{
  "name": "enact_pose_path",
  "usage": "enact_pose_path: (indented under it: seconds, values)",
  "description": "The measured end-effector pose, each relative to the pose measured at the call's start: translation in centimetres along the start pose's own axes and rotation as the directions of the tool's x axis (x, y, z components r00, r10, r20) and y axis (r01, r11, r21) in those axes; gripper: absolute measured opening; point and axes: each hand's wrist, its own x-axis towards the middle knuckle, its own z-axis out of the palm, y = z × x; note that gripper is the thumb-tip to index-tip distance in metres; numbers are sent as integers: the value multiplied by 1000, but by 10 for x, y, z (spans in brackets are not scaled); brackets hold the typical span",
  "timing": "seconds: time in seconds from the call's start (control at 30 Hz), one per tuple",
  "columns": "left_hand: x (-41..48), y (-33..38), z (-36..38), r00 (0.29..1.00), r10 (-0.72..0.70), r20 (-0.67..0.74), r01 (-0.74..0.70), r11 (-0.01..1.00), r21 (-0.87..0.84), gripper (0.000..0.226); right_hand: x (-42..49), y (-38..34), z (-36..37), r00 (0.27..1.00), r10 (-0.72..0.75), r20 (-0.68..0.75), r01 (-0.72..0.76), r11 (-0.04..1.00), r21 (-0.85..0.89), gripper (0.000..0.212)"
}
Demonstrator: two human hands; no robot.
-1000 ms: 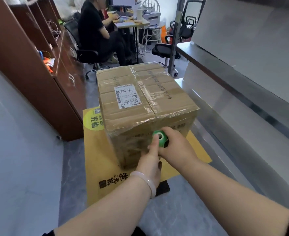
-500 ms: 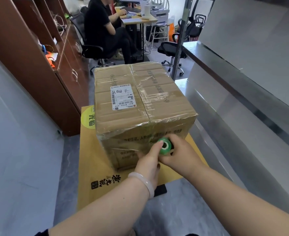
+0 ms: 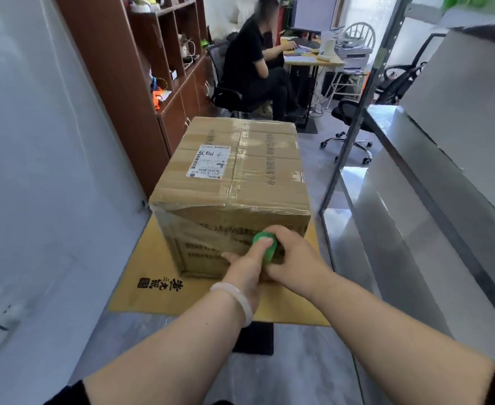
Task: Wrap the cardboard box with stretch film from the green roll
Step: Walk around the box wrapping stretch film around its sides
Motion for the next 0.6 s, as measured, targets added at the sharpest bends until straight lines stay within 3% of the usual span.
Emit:
enact_pose_path:
  seconds: [0.2, 0.3, 0.4, 0.5, 0.6]
  values:
    - [-34, 0, 27, 1000, 14, -26, -18, 985, -171, 119, -2, 1, -12, 996, 76, -42, -76, 997, -7, 40]
    - [-36, -9, 44, 1000, 14, 7, -12, 968, -252, 126, 1, 3, -21, 994, 89, -67, -96, 989, -117, 39]
    - [-29, -17, 51, 1000, -1, -9, -1, 976, -217, 116, 2, 15, -31, 989, 135, -55, -144, 961, -236, 46]
    - [-19, -16, 56, 1000, -6, -11, 5, 990, -143, 122, 0, 26, -38, 993, 102, -54, -108, 985, -134, 34]
    - [-13, -15, 63, 999, -32, -15, 30, 992, -126, 139, -2, 38, -43, 998, 60, -10, -60, 998, 15, 36]
